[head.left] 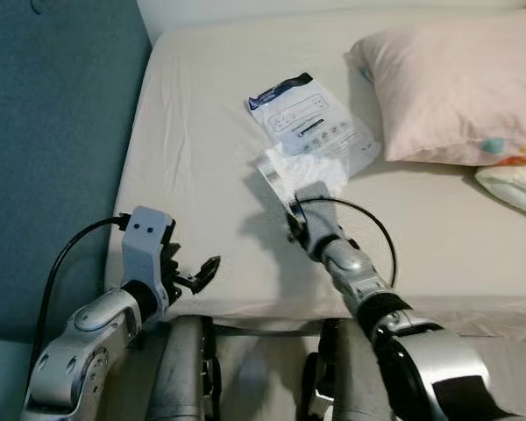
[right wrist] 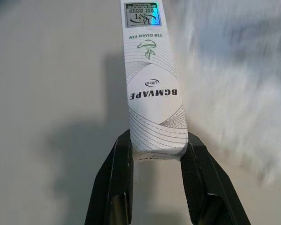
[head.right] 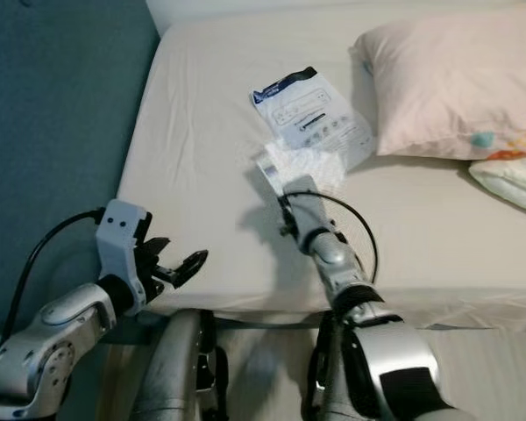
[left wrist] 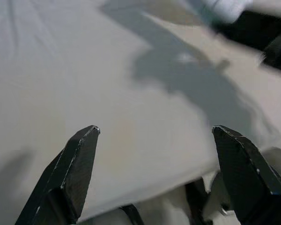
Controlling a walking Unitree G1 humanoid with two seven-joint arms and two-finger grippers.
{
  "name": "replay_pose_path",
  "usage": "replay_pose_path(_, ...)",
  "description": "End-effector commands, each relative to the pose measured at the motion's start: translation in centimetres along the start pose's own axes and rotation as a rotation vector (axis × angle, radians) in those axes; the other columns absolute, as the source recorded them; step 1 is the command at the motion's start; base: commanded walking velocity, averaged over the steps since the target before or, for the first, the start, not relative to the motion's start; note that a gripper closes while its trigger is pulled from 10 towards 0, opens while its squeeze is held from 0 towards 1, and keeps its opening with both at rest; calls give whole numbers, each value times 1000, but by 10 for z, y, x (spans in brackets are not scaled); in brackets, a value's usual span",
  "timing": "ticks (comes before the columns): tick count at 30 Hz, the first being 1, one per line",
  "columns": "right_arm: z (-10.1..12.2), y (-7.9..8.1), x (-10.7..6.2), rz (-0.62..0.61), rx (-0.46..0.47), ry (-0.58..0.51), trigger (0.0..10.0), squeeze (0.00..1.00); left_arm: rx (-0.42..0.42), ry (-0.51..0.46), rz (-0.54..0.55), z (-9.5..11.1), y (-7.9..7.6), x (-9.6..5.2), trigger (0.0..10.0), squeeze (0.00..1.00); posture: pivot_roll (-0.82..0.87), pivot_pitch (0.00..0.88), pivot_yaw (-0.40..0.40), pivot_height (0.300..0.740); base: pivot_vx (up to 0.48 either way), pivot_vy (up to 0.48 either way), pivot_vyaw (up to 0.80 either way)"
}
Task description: Clean up the room
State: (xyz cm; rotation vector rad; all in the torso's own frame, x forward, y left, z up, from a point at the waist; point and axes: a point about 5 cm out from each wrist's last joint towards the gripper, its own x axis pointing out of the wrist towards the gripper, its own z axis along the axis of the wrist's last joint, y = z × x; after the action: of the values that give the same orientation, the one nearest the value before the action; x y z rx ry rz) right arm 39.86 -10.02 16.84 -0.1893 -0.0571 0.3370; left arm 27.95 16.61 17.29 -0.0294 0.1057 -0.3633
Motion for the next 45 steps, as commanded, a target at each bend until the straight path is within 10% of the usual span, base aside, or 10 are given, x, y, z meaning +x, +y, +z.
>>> replay_pose_path(1, 3, 6, 0, 10, 51, -44, 0, 0, -18, 18, 49, -11, 6, -1, 10000, 0, 141, 361, -6, 603, 0, 0, 0)
replay_pose_path(8, 2, -1, -3, -12, -14, -54, 157, 0, -23, -1, 80, -11, 4, 10, 10000, 0, 116, 319, -25, 603, 0, 0, 0)
replay_pose_path(19, -22, -80, -25, -174, -110, 304, 0, 0, 25, 23, 52, -15, 4, 12, 10000, 0, 151, 366, -11, 603, 0, 0, 0)
replay_pose_path(24, -23, -83, -26, -156, -118, 329, 0, 0, 30, 28, 52, -15, 5, 11, 10000, 0, 153, 367, -9, 603, 0, 0, 0)
replay_pose_path(45, -55, -42, -53, 725, -221, 590, 0, 0, 63, 32, 1, -14, 6, 9, 10000, 0, 160, 359, -12, 603, 0, 0, 0)
